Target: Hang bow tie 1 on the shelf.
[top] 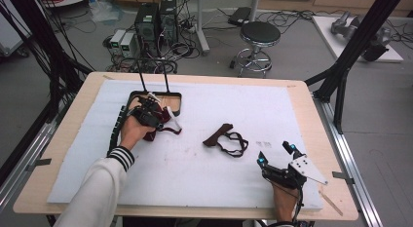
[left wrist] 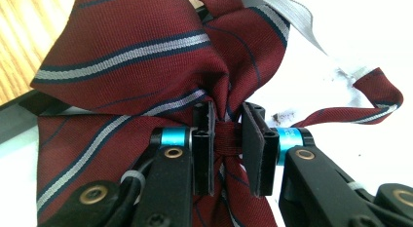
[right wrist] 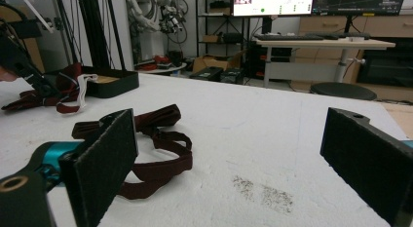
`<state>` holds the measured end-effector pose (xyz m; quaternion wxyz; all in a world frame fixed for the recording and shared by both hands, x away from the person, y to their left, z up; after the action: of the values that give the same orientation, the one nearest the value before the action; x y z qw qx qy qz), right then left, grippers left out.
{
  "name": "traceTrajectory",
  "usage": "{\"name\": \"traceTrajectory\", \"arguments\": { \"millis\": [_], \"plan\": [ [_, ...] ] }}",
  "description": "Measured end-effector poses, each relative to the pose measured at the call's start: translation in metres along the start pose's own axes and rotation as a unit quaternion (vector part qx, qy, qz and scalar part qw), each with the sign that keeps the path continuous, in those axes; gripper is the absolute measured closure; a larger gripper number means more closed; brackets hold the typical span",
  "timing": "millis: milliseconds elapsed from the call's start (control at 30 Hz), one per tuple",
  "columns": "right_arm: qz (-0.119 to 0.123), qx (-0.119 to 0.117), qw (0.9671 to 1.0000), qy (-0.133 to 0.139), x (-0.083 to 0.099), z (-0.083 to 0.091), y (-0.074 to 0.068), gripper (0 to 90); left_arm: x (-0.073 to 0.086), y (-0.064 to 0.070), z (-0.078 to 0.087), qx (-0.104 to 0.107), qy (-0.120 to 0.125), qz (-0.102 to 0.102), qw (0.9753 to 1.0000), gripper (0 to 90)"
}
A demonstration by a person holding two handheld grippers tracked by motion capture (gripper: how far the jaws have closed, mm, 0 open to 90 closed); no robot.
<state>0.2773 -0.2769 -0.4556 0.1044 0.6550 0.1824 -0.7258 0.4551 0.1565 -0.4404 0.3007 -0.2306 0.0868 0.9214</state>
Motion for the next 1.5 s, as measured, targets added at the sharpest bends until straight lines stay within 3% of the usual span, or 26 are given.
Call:
{"name": "traceTrajectory", "arguments": {
  "millis": [333,633,1033,1500],
  "plan": [
    [-0.001,0.0,1.0,0.001,0.0,0.0,0.0,5.7,0.0,-0.003,0.012,-0.004,0.033,-0.005,0.9994,75.4],
    [0.0,0.0,1.0,0.001,0.0,0.0,0.0,5.7,-0.001,-0.007,0.028,-0.011,0.08,-0.011,0.9967,75.5],
    [0.001,0.0,1.0,0.001,0.0,0.0,0.0,5.7,-0.002,-0.011,0.046,-0.015,0.142,-0.015,0.9896,75.5],
    [0.003,0.0,1.0,0.001,0.0,0.0,0.0,5.7,-0.002,-0.017,0.076,-0.019,0.203,-0.017,0.9788,75.5]
  ]
}}
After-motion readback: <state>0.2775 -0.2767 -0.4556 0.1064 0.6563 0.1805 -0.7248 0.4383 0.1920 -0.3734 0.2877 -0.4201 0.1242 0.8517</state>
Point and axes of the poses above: each handheld gripper's, and its own axes: z roughly backward along the jaws, x roughly out of its underside, y roughly to its right, the point moved 3 cm from there along -z, roughly forward along the jaws, and after that the axes turned 6 degrees about -z, right-handed, at the moved point
